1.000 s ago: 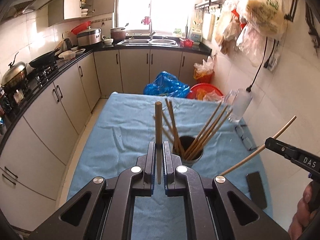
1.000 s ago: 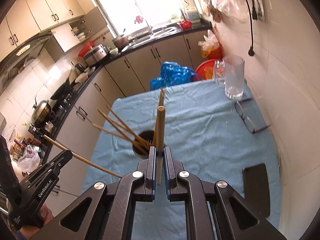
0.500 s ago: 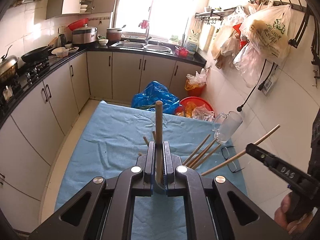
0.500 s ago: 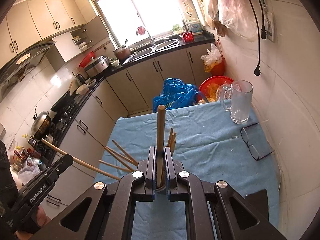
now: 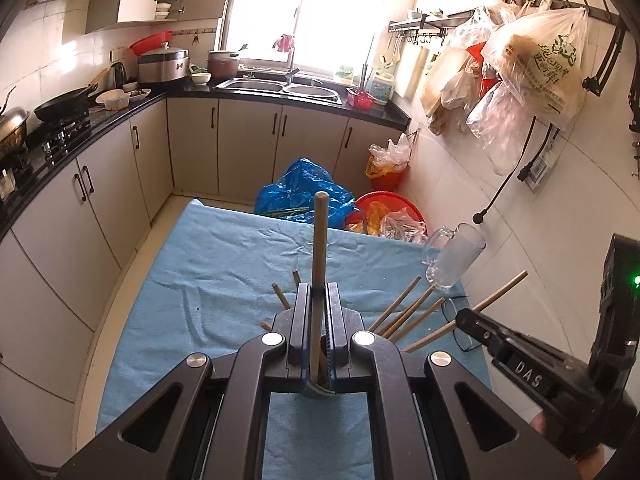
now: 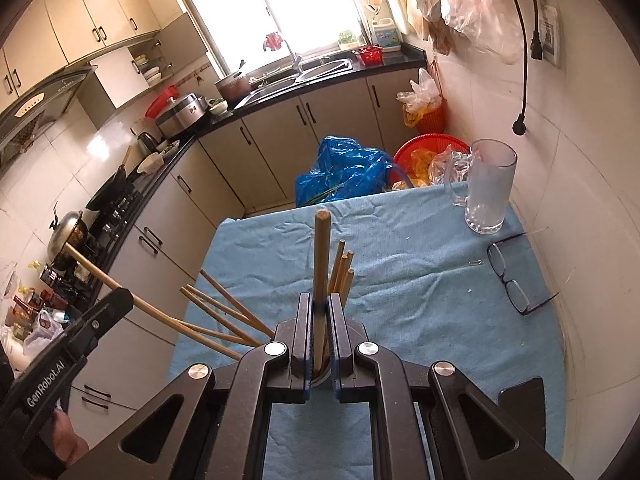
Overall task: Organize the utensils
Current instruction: 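Lower the chopstick into the black holder with the right tool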
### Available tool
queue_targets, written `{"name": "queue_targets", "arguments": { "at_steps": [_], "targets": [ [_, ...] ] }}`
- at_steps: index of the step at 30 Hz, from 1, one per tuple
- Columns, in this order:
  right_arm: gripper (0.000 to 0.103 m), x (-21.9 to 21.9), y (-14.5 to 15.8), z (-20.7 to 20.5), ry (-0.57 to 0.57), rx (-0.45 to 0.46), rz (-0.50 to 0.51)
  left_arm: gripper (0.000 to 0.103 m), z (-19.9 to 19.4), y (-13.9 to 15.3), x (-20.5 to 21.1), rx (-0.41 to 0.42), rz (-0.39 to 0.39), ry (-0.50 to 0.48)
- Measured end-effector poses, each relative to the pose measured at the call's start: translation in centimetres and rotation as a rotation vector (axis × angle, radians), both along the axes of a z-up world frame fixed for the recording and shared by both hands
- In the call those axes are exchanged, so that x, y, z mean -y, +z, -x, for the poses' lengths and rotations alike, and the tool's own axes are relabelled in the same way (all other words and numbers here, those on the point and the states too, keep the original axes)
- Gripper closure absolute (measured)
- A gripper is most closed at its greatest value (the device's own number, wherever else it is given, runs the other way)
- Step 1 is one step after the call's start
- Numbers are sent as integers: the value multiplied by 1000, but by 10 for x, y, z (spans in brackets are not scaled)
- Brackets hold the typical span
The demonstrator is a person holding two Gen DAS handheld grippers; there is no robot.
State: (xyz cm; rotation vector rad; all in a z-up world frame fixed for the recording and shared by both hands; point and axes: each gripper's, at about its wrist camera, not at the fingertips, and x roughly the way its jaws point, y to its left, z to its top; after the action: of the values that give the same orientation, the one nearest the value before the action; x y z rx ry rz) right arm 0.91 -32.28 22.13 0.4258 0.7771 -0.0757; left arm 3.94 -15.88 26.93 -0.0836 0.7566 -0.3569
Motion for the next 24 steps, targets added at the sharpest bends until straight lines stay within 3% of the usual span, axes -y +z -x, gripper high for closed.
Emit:
{"name": "queue_targets", "arguments": {
  "at_steps": [6,18,24],
  "targets": [
    [95,-1,-3,-3,3,-7,0,97,-4,2,4,1,-6,-16],
    [95,-6,-26,-11,15,-69,-8,97,-12,-28,6,-69,-33,-23],
    [95,-5,-28,-11,22,-73,-25,97,-12,-29,2,-68,-21,-14]
  ]
}}
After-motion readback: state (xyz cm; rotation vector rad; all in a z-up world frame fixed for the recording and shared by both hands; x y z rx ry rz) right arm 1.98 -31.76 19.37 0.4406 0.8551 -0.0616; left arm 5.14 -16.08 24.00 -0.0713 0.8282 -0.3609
